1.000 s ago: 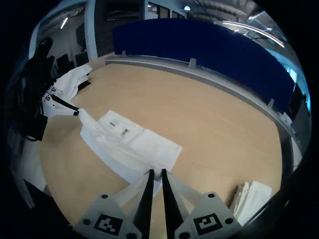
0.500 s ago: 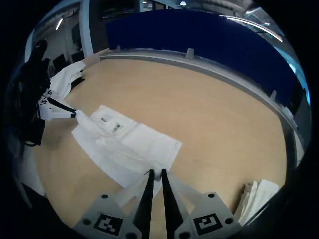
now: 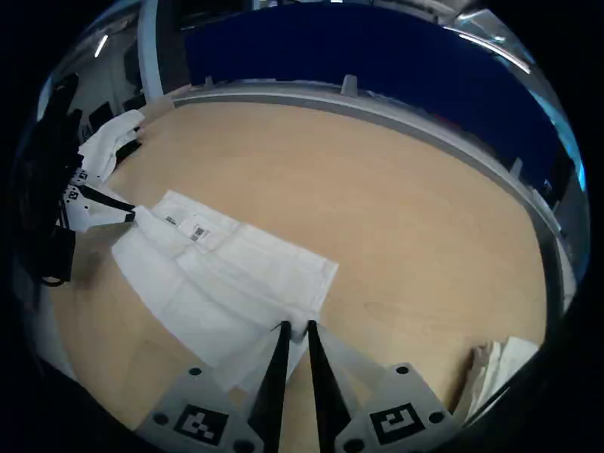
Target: Fold towel
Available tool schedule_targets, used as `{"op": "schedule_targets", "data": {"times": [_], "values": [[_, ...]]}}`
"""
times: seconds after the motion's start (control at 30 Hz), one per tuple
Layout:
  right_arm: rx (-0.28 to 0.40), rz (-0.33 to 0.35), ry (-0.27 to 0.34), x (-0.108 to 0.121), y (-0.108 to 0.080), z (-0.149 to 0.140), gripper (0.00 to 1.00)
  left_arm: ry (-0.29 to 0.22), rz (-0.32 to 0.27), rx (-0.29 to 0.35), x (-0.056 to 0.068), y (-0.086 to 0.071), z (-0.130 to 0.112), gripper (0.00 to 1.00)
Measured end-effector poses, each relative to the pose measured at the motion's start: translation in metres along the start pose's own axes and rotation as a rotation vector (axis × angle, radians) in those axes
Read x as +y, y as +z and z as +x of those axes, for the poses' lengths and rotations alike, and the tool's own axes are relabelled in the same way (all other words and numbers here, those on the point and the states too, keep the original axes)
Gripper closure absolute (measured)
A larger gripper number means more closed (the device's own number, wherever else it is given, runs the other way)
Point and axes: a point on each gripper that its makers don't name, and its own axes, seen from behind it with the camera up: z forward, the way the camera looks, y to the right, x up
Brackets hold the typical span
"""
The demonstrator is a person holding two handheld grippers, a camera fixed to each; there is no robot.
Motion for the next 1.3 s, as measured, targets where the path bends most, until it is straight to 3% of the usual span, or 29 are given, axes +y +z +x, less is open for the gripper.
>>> {"op": "schedule_targets", "data": {"times": [0.17,0.5,0.63,0.83,1.0,1.3], "values": [[0.000,-0.017,0.011,0.003,0.006,0.000,0.75,0.020,0.017,0.002,-0.004,0.004,0.002,0.79],[0.007,-0.047,0.013,0.007,0.006,0.004,0.36,0.001,0.051,0.015,-0.018,0.001,0.007,0.51],[0.015,-0.060,0.030,0.012,0.005,0.006,0.31,-0.005,0.057,0.017,-0.020,0.000,0.005,0.42],[0.037,-0.081,0.057,0.020,0.002,0.014,0.24,-0.012,0.072,0.022,-0.026,-0.002,0.003,0.41],[0.051,-0.083,0.066,0.024,0.000,0.018,0.01,-0.025,0.072,0.021,-0.028,-0.002,0.003,0.41],[0.057,-0.081,0.058,0.023,-0.005,0.022,0.00,-0.036,0.059,0.027,-0.025,-0.006,0.006,0.20]]}}
